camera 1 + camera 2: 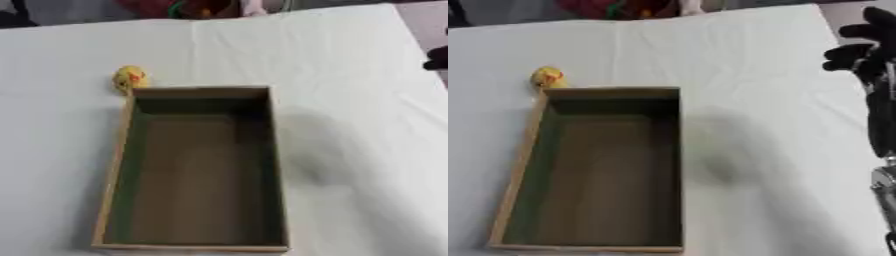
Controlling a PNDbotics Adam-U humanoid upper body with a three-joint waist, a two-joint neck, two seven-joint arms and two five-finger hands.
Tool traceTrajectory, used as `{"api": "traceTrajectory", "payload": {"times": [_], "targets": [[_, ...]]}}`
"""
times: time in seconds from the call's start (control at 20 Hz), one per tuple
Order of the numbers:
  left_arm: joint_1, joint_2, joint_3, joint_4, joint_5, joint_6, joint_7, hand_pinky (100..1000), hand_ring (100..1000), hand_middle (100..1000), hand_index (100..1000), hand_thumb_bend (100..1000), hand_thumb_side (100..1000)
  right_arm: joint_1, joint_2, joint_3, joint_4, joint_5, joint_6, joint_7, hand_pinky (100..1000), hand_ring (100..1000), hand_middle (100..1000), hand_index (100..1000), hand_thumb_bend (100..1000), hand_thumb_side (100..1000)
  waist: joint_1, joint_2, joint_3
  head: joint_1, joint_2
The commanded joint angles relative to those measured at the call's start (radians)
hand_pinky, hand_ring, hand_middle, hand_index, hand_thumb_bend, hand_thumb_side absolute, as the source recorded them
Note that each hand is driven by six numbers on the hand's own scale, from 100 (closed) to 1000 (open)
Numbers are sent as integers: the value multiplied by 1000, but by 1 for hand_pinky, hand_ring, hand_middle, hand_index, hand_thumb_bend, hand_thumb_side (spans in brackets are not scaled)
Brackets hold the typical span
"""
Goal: Pick up objects on the table and place them in the box.
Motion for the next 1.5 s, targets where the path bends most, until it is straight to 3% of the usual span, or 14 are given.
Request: {"api": "traceTrajectory", "payload": {"times": [0.05, 0.3, 0.7, 0.85, 0.9, 1.05, 1.3, 1.5], "targets": [[-49, -6, -22, 53, -55, -36, -79, 507, 600, 655, 877, 346, 912, -13, -8, -2, -20, 2, 1, 5, 612, 635, 697, 873, 100, 815, -1, -24, -6, 10, -11], [-127, -55, -41, 176, -173, -73, -196, 508, 609, 659, 876, 328, 943, -18, -8, 4, -20, -1, 2, 13, 613, 634, 698, 872, 100, 815, -1, -29, -12, 21, -12], [-183, -134, -60, 298, -347, -68, -215, 494, 601, 629, 837, 320, 940, -22, -1, 9, -20, -7, 7, 22, 613, 635, 698, 873, 100, 816, 5, -31, -27, 41, -10], [-186, -140, -74, 321, -378, -109, -258, 505, 631, 660, 855, 338, 827, -23, 0, 8, -20, -7, 8, 23, 614, 636, 699, 874, 100, 816, 10, -30, -32, 40, -14], [-186, -140, -73, 327, -382, -127, -282, 505, 631, 660, 855, 338, 827, -22, -1, 8, -20, -7, 9, 22, 614, 636, 699, 874, 100, 816, 11, -30, -32, 38, -15], [-186, -131, -65, 335, -376, -187, -378, 546, 682, 697, 877, 356, 672, -20, -2, 7, -20, -6, 10, 22, 614, 636, 699, 874, 100, 817, 15, -30, -32, 30, -16], [-204, -106, -35, 329, -329, -240, -572, 606, 741, 763, 908, 324, 629, -18, -4, 8, -20, -4, 13, 24, 615, 637, 699, 877, 100, 819, 19, -31, -30, 23, -17], [-213, -94, -17, 337, -252, -245, -795, 629, 765, 791, 926, 342, 571, -18, -4, 9, -20, -4, 14, 26, 615, 637, 698, 875, 100, 820, 20, -31, -31, 22, -18]]}}
